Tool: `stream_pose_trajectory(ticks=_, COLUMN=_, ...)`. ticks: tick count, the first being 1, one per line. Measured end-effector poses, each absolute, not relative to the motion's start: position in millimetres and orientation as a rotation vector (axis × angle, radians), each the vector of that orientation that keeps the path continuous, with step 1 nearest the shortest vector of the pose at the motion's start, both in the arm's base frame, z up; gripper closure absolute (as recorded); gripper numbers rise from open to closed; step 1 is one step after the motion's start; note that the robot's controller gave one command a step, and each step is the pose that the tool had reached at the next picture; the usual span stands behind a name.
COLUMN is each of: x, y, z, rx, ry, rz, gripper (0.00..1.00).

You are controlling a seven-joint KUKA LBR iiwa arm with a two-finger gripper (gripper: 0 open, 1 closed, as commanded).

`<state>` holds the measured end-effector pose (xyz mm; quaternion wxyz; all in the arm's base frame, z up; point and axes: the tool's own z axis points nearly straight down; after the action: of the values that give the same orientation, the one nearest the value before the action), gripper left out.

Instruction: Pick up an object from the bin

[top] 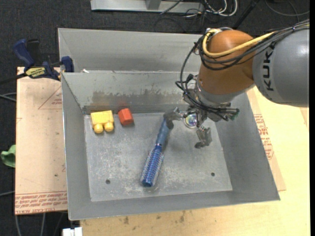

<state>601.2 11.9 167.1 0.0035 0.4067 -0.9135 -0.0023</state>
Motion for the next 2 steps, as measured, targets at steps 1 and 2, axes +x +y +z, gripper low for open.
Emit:
stream_pose_trajectory(ticks=1, x=650.5, y=46.9, z=87.5, rx=1.923, ry=-2.487, rz=-0.005, gripper=0.00)
stream_pose_trajectory(ticks=2, x=651.3, y=46.1, z=89.6, rx=1.921, ry=-2.491, rz=-0.003, gripper=1.00)
